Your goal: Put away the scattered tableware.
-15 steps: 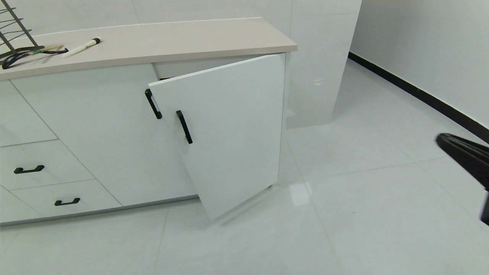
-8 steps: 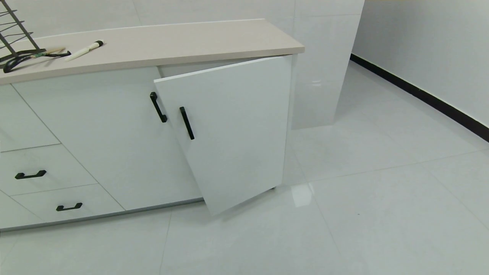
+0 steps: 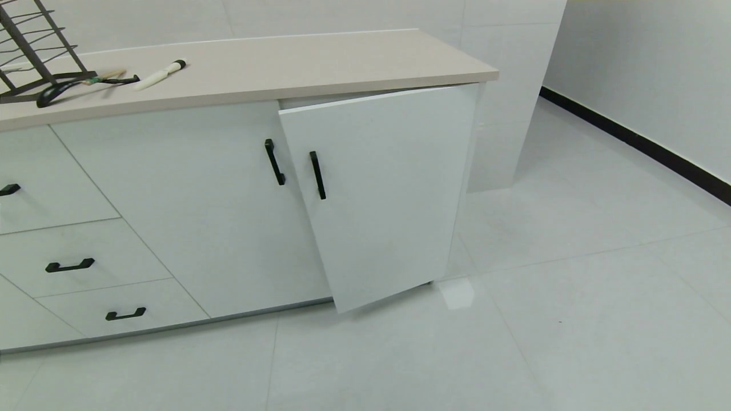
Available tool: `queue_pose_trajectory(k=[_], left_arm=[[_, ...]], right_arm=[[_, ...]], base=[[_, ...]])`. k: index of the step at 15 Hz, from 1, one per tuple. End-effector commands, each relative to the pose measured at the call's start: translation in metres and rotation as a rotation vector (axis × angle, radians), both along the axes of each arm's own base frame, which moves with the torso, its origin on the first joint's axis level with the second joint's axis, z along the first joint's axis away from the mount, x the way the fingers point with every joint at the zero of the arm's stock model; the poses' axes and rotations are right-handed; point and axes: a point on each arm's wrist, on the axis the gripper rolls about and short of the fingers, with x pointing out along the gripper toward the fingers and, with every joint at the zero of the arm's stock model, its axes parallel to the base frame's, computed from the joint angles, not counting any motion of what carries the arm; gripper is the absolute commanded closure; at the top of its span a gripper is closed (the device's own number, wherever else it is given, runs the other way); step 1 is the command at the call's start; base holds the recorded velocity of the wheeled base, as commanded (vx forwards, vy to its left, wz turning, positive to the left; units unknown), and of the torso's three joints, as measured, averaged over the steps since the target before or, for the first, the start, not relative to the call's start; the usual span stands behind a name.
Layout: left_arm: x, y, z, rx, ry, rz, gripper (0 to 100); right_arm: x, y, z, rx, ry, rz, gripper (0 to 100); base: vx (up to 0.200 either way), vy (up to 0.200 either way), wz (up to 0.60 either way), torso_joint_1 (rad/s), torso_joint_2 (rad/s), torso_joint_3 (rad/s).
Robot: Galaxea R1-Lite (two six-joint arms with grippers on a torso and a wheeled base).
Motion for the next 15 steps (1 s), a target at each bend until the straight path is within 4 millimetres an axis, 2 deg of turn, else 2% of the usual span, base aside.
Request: queue_pose_trajectory(k=[1, 2, 7, 9, 11, 15], left_arm=[[0.0000, 0.0000, 0.0000, -0.001, 0.000, 0.000, 0], [0.0000, 0.0000, 0.0000, -0.001, 0.000, 0.000, 0], [0.0000, 0.0000, 0.0000, -0.001, 0.000, 0.000, 0], [0.0000, 0.0000, 0.0000, -0.002, 0.000, 0.003, 0], [0.0000, 0.0000, 0.0000, -0.005, 0.000, 0.003, 0], [0.0000, 0.0000, 0.0000, -0.005, 0.000, 0.002, 0]], right_arm=[[-0.0004, -0.0015, 0.0002, -0.056, -0.005, -0.065, 100], [-0.0008, -0.0030, 0.0014, -0.125, -0.005, -0.131, 100], [0.0008, -0.0001, 0.0009, -0.075, 0.013, -0.208, 100], [0.0008, 0.0027, -0.0048, -0.060, 0.061, -0.094, 100], [0.0010, 0.0035, -0.0034, -0.120, 0.048, 0.006, 100], [0.0010, 0.0035, -0.0037, -0.124, 0.051, 0.008, 100]], base=[[0.000, 0.000, 0.00, 0.000, 0.00, 0.000], [0.000, 0.000, 0.00, 0.000, 0.00, 0.000], [0.000, 0.000, 0.00, 0.000, 0.00, 0.000], [0.000, 0.000, 0.00, 0.000, 0.00, 0.000], [0.000, 0.000, 0.00, 0.000, 0.00, 0.000], [0.000, 0.200, 0.00, 0.005, 0.00, 0.005]])
